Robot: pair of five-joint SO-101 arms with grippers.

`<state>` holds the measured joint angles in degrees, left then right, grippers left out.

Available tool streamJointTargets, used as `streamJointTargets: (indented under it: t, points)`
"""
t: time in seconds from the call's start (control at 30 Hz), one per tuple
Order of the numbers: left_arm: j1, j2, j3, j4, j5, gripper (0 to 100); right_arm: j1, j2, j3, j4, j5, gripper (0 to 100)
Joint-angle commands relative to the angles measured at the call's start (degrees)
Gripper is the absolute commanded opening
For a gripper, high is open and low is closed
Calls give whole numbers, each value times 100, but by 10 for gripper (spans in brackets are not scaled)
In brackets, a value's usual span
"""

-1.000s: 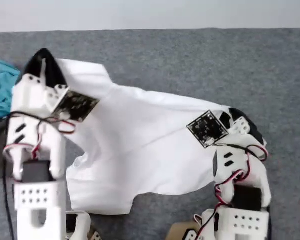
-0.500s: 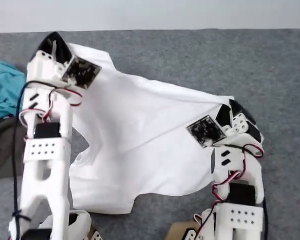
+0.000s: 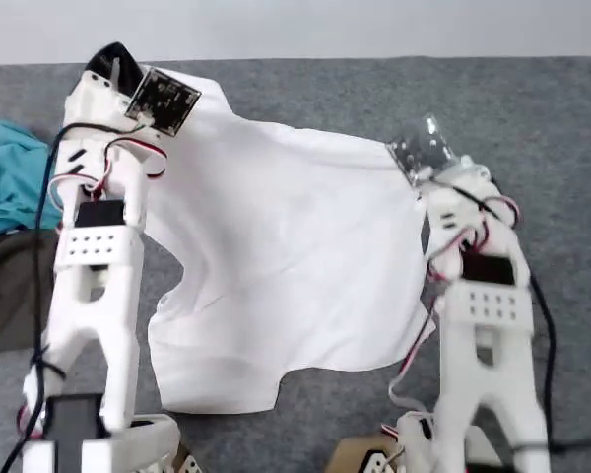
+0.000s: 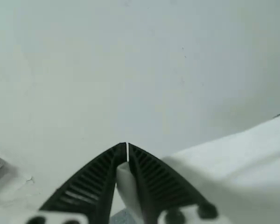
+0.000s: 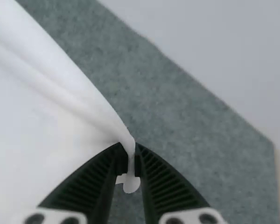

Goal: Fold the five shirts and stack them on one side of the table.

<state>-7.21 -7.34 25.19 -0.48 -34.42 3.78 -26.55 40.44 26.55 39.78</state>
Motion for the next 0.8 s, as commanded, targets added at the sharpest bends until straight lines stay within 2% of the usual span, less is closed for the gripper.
streamJointTargets:
  t: [0.0, 0.3, 0.53, 0.77]
  points:
    - [44, 422, -611, -158, 53, 2, 31, 752, -765, -31, -88, 10]
    - [35, 1925, -2026, -97, 44, 2, -48, 2431, -2101, -365, -62, 10]
    - [18, 2637, -3204, 1160, 35, 2, -189, 3635, -3270, -365, -35, 10]
    - [0, 3332, -4119, 1996, 35, 4, -215, 4716, -4176, -356, -35, 14]
